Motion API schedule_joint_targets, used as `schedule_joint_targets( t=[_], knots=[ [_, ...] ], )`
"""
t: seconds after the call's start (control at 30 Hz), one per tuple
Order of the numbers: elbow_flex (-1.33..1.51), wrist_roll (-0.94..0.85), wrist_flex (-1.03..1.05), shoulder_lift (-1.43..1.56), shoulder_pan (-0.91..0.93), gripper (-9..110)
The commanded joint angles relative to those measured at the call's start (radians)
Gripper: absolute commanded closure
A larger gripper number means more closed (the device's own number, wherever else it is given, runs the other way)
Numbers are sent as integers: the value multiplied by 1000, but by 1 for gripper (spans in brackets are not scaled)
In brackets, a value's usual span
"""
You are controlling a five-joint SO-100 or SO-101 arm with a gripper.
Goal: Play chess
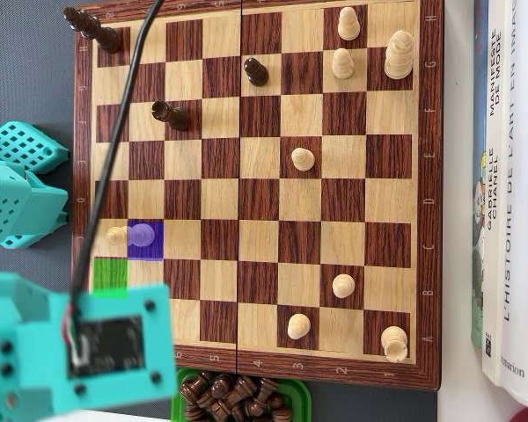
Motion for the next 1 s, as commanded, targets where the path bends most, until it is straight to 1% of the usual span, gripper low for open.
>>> schedule_joint_targets(
  t=[0.0, 0.17, 0.37, 0.63, 0.97],
  knots=[
    [58, 17, 26, 91, -21, 85],
    [179, 80, 26, 202, -91, 85],
    [302, 199, 26, 279, -173, 85],
    [327, 319, 26, 281, -219, 85],
    [327, 337, 26, 156, -219, 85]
  ],
)
